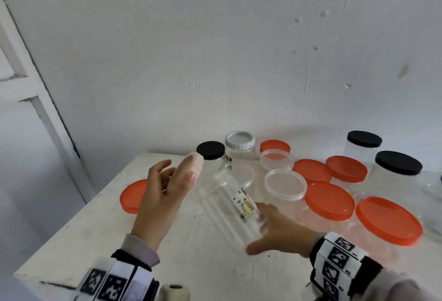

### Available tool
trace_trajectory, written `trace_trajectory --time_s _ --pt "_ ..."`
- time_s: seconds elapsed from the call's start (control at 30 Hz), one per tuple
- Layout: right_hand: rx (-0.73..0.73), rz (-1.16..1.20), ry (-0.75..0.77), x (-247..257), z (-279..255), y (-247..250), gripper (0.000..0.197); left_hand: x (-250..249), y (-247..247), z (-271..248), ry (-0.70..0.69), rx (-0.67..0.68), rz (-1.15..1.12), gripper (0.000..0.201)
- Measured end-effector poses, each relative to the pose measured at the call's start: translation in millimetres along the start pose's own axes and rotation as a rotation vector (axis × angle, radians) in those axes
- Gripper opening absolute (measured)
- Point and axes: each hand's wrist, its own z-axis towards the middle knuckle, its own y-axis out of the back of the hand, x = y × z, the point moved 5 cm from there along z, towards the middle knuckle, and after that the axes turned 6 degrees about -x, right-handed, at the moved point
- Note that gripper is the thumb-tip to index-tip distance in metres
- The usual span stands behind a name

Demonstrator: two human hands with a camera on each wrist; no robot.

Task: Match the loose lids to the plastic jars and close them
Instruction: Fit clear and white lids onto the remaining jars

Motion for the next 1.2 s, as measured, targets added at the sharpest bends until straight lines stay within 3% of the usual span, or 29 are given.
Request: trace_trajectory --time_s 0.23,0.57,0.63,0.83,1.2 --pt "0.021 -0.080 0.046 -27 4 -1 0.113 -6 -39 -3 -0.033 0.144 0.103 0.084" --pt "0.009 -0.008 0.036 -51 3 -1 0.113 -2 -78 -17 -0.072 0.287 0.207 0.080" --pt "0.013 0.086 0.044 -51 0 2 0.113 -1 -83 -18 -0.073 0.319 0.231 0.075" --pt "-0.073 0.350 0.135 -34 -10 18 0.106 0 -100 -25 -0.111 0.410 0.321 0.093" --pt "-0.112 0.278 0.210 -27 -16 22 0.103 1 -125 -27 -0.217 0.485 0.428 0.095"
